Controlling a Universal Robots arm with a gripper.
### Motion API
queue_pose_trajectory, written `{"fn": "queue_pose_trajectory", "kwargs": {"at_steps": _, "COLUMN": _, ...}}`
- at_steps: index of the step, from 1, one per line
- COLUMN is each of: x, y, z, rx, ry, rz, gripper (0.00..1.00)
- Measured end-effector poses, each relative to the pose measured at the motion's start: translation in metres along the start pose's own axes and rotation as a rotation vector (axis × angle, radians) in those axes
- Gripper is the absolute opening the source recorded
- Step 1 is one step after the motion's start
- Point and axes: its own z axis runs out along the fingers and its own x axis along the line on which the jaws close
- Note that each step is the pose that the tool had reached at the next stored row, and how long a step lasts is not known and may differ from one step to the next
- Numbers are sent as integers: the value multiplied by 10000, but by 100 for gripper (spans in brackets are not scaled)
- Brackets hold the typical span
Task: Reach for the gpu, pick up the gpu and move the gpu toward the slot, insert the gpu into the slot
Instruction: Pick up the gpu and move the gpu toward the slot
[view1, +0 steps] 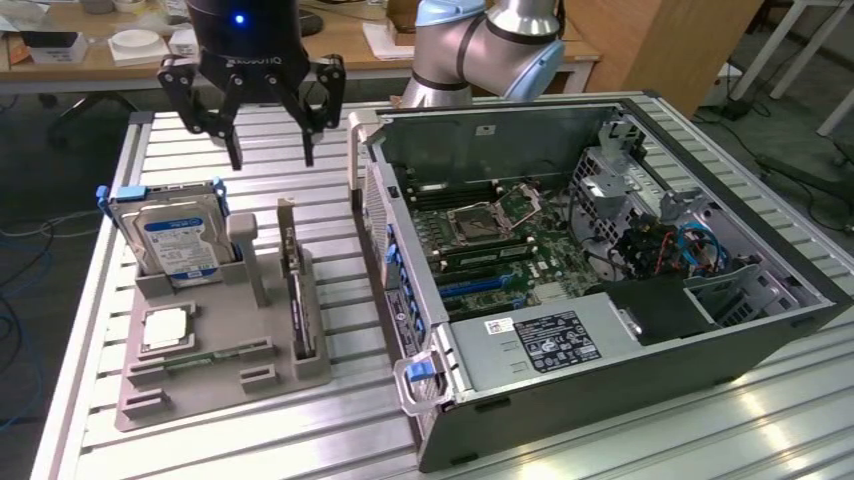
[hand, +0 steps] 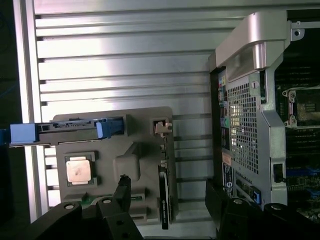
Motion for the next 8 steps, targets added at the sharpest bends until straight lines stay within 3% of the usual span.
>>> {"fn": "queue_pose_trajectory", "kwargs": {"at_steps": 8, "x": -4, "y": -60, "z": 18, "rx": -1, "ry": 0, "rz": 1, "gripper": 71}}
